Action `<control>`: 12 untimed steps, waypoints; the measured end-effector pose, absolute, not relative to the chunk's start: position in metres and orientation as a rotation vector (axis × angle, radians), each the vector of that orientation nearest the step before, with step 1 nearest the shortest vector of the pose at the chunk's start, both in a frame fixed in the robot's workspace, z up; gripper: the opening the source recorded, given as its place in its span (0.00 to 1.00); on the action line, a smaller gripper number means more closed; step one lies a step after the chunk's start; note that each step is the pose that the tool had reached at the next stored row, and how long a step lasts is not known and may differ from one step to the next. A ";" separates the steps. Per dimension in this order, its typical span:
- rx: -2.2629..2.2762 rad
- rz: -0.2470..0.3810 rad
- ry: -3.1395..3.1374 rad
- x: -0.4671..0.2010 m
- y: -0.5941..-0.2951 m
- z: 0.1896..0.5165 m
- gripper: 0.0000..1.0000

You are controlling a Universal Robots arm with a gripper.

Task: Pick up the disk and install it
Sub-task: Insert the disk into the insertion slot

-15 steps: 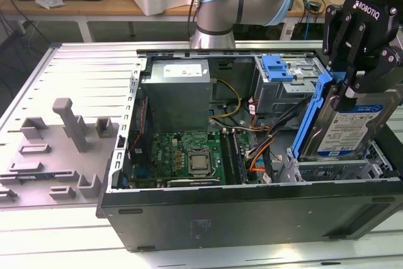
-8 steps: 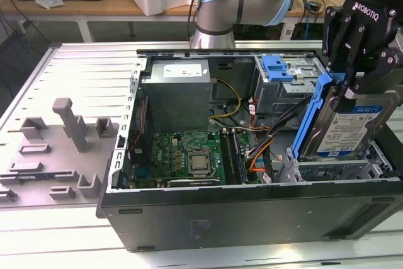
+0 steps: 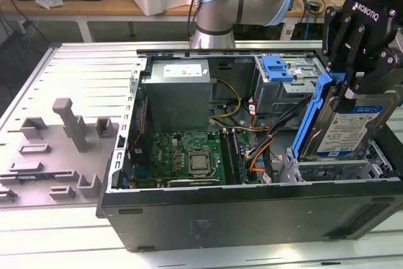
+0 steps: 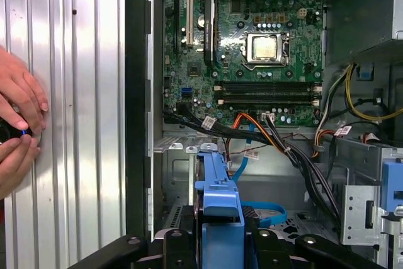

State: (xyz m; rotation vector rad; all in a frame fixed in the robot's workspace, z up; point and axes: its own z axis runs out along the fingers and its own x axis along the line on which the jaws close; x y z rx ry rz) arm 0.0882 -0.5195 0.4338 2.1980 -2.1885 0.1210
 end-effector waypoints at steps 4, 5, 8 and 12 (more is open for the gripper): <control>2.198 0.121 -2.188 0.088 -0.520 0.434 0.50; 2.198 0.121 -2.188 0.088 -0.520 0.434 0.50; 2.198 0.121 -2.188 0.088 -0.520 0.434 0.56; 2.199 0.121 -2.187 0.088 -0.520 0.434 0.56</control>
